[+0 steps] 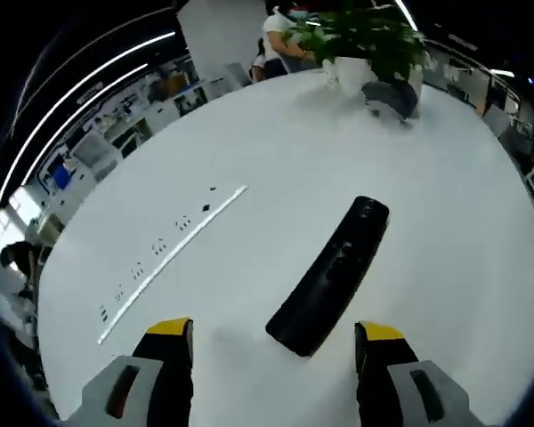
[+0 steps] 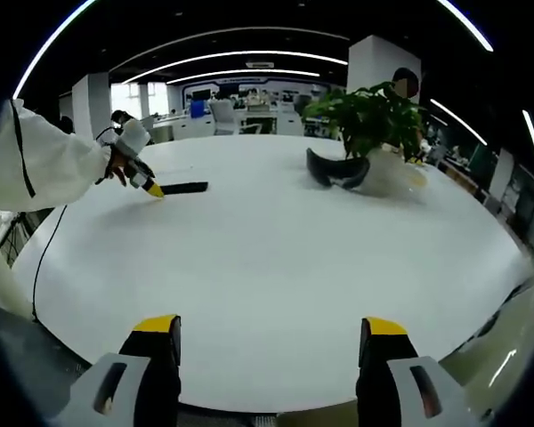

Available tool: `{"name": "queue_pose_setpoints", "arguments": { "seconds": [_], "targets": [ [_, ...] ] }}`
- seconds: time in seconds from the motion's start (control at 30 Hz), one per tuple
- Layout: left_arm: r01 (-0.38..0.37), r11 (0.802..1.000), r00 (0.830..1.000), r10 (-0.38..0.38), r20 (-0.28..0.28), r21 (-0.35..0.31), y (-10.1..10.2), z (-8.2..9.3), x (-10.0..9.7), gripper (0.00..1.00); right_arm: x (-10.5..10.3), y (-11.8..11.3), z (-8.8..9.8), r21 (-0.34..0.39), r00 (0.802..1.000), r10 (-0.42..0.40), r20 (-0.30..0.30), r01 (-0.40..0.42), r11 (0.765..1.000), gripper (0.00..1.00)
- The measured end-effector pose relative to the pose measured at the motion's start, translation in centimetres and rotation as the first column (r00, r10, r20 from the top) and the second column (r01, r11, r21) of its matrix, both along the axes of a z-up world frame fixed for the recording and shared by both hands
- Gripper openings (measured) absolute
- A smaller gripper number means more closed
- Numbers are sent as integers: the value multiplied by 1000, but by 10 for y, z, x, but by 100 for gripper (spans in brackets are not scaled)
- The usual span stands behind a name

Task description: Press the specified remote control buttons in sequence, fully releasing each button before pressing the next.

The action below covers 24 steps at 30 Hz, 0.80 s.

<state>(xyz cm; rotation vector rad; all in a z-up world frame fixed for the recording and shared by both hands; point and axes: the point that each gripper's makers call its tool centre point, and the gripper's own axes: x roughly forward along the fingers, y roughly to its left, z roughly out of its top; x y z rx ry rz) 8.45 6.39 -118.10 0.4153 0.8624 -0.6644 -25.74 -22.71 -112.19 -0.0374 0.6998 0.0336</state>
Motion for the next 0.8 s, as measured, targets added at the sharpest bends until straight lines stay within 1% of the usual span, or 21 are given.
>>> {"name": "queue_pose_setpoints", "arguments": {
  "seconds": [0.07, 0.1, 0.13, 0.2, 0.23, 0.3, 0.33, 0.4, 0.47, 0.5, 0.53, 0.57, 0.63, 0.7, 0.73, 0.8],
  "targets": [
    [-32, 997, 999, 31, -14, -71, -4, 4, -8, 82, 0, 1, 0, -4, 1000, 4, 0, -4, 1000, 82],
    [-54, 993, 999, 53, -6, -105, -4, 8, -12, 84, 0, 1, 1, -4, 1000, 6, 2, -6, 1000, 82],
    [-56, 990, 998, 56, -7, -127, -5, 11, -16, 86, 1, 1, 0, -3, 1000, 8, 2, -8, 1000, 82],
    [-60, 979, 998, 57, -23, -193, -11, 17, -29, 88, 0, 2, 0, -6, 1000, 10, -1, -10, 1000, 82],
    [-49, 974, 999, 45, -25, -220, -14, 21, -38, 90, 0, 2, 0, -9, 1000, 12, 1, -12, 1000, 82],
    [-48, 970, 999, 47, -10, -239, -12, 26, -51, 94, 0, 2, -1, -10, 1000, 18, -1, -18, 1000, 82],
    [-53, 963, 999, 53, -7, -264, -13, 29, -56, 93, 0, 2, -1, -10, 1000, 19, -5, -19, 1000, 82],
    [-70, 958, 997, 71, -7, -279, -7, 32, -67, 93, 0, 3, -1, -11, 1000, 23, -3, -23, 1000, 82],
    [-77, 951, 996, 86, 16, -298, -5, 37, -72, 94, 0, 3, -1, -11, 1000, 24, -2, -24, 1000, 82],
    [-82, 945, 994, 99, 38, -318, -2, 44, -80, 95, 0, 3, -1, -12, 1000, 23, -1, -23, 1000, 82],
    [-91, 942, 993, 112, 48, -324, 1, 48, -86, 96, 0, 3, -1, -12, 1000, 23, -1, -23, 1000, 82],
    [-93, 940, 992, 116, 51, -330, 1, 50, -88, 98, -1, 3, -1, -10, 1000, 23, -3, -23, 1000, 82],
    [-111, 921, 986, 148, 72, -373, 2, 61, -94, 100, 0, 3, 0, -14, 1000, 23, 0, -23, 1000, 82],
    [-105, 918, 985, 149, 87, -384, 5, 70, -102, 100, 0, 3, 0, -13, 1000, 24, 3, -23, 1000, 82],
    [-98, 919, 984, 147, 100, -381, 6, 75, -107, 100, 0, 3, 0, -13, 1000, 23, 5, -23, 1000, 82],
    [-74, 931, 985, 124, 117, -358, 9, 79, -117, 100, 0, 2, 1, -9, 1000, 21, 10, -20, 1000, 82]
  ]
}}
